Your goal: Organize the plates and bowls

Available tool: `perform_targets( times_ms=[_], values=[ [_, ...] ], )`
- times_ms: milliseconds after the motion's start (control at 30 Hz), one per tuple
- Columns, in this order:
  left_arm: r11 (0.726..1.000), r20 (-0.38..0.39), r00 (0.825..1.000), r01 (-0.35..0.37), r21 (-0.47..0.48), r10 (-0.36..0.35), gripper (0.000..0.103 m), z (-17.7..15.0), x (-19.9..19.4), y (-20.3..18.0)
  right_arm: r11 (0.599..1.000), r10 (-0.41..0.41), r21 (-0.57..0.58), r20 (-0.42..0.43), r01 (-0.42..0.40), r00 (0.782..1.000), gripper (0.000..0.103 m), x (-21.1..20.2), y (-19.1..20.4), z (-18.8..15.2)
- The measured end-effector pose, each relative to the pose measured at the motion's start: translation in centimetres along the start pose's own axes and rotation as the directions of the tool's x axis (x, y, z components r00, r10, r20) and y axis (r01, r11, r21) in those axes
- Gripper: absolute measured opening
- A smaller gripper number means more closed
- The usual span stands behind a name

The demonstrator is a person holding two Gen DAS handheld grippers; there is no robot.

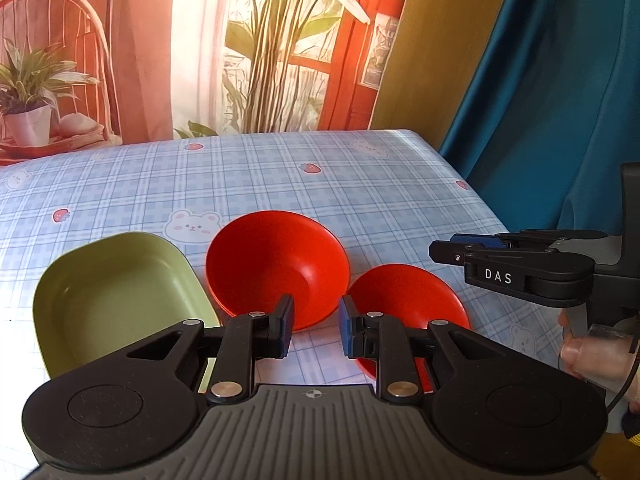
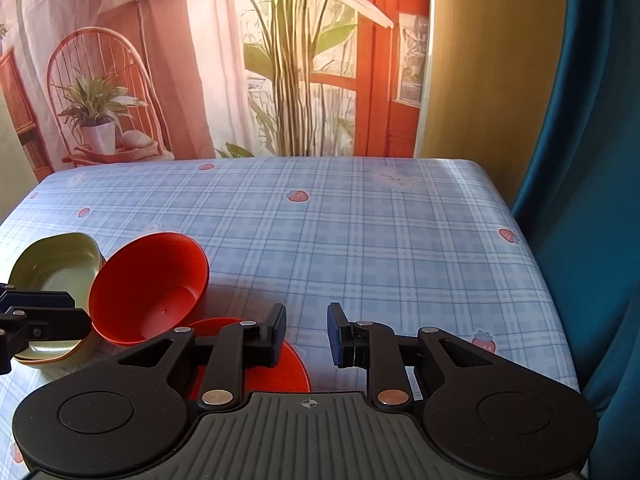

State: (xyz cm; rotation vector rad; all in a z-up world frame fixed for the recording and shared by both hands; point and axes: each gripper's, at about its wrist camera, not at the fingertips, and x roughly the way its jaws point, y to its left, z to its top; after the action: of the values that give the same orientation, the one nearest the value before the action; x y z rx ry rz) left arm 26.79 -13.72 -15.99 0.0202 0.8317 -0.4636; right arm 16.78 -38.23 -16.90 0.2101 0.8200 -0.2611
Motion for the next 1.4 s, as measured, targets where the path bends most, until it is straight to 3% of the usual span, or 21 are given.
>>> perform_targets(
  times_ms=[900,1000,1200,1400],
  values=[
    [0.996,-0.121,0.990,0.061,-0.060,-0.067,0.025,-2.8,3.7,-1.4,0.999,0.025,0.029,-0.055,-0.023,0.998,0.021,0.5,-1.1,-2.8],
    [0.996,-0.107,0.991,0.071,-0.046,-0.075,0.019,-3.0,3.9,-1.6,0.999,0.033,0.033,-0.068,-0.031,0.997,0.021,0.7,-1.0,-3.3],
    [0.995,-0.101,0.990,0.090,-0.039,-0.094,0.017,-2.9,4.0,-1.6,0.999,0.049,0.028,-0.093,-0.047,0.994,0.012,1.1,-0.7,-3.9],
    [0.994,-0.095,0.990,0.103,-0.028,-0.106,0.017,-2.7,3.8,-1.8,0.999,0.039,0.036,-0.085,-0.036,0.996,0.012,1.0,-0.8,-3.7]
  ],
)
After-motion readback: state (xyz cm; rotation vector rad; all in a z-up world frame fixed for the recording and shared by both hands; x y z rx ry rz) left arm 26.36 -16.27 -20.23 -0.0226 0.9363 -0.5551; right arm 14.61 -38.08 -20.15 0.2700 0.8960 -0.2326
